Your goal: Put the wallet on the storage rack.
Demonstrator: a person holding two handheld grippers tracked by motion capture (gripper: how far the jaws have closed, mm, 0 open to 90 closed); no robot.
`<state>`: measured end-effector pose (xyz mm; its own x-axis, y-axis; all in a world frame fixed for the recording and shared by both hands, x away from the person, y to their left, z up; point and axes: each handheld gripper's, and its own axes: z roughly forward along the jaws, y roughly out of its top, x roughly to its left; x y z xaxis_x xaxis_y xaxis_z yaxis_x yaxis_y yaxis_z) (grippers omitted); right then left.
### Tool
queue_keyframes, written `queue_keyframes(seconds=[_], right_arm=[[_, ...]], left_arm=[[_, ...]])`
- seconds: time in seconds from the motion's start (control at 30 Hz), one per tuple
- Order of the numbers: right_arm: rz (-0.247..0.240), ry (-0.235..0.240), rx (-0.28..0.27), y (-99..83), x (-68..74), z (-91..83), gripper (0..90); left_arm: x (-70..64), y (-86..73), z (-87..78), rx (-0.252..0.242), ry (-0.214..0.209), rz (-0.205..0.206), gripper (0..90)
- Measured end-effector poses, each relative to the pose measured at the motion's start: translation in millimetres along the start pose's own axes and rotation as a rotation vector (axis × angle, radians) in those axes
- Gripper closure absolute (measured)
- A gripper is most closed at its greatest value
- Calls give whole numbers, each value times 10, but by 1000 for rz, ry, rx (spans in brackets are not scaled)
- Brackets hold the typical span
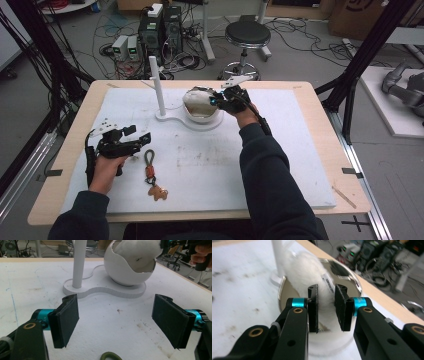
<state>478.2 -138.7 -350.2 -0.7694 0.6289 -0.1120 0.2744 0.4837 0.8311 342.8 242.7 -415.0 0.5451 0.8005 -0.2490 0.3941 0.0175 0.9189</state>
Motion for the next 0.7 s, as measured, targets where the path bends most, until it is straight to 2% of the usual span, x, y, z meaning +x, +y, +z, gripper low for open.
queue_keyframes(seconds=[0.13, 0.2, 0.27, 0.3, 0.33, 0.37, 0.4, 0.43, 0.47, 0.5, 0.53, 0.6, 0.63, 0.67, 0.7], right_arm=[[10, -2, 24, -32, -14, -14, 737], [8, -47, 53, -25, 5, -60, 663], [18, -40, 49, -32, 4, -89, 634], [28, -52, -10, -93, 14, -190, 596], [35, -67, -27, -136, 16, -252, 546], [63, -59, -9, -171, -2, -309, 462], [85, -69, -28, -233, -12, -372, 441], [85, -69, -28, -233, -12, -372, 441], [95, -104, -46, -376, -10, -514, 394], [95, -104, -46, -376, -10, -514, 394], [94, -122, -53, -457, -12, -582, 368], [118, -151, -45, -693, -22, -778, 298], [118, -151, -45, -693, -22, -778, 298], [130, -178, -34, -865, -26, -904, 269], [140, -182, -24, -955, -25, -964, 257]], left_arm=[[0, -1, -1, 2, 0, -1, 216], [-2, -4, 2, 9, -1, 3, 216], [-3, -3, 0, 10, 0, 4, 216], [-1, -2, -6, 5, 1, 2, 216], [-1, -2, -6, 5, 1, 2, 216], [1, -2, -8, 4, 2, 1, 216], [1, -7, -9, -1, 1, -3, 216], [4, -12, -10, -2, -2, -6, 216], [3, -15, -12, -4, -4, -12, 215], [0, -17, -13, -13, -2, -16, 215], [-4, -14, -18, -19, -2, -13, 215], [-21, -13, -29, -26, 10, 1, 200], [-21, -13, -29, -26, 10, 1, 199], [-25, -16, -31, -23, 12, 3, 198], [-34, -34, -28, -17, 18, 8, 198]])
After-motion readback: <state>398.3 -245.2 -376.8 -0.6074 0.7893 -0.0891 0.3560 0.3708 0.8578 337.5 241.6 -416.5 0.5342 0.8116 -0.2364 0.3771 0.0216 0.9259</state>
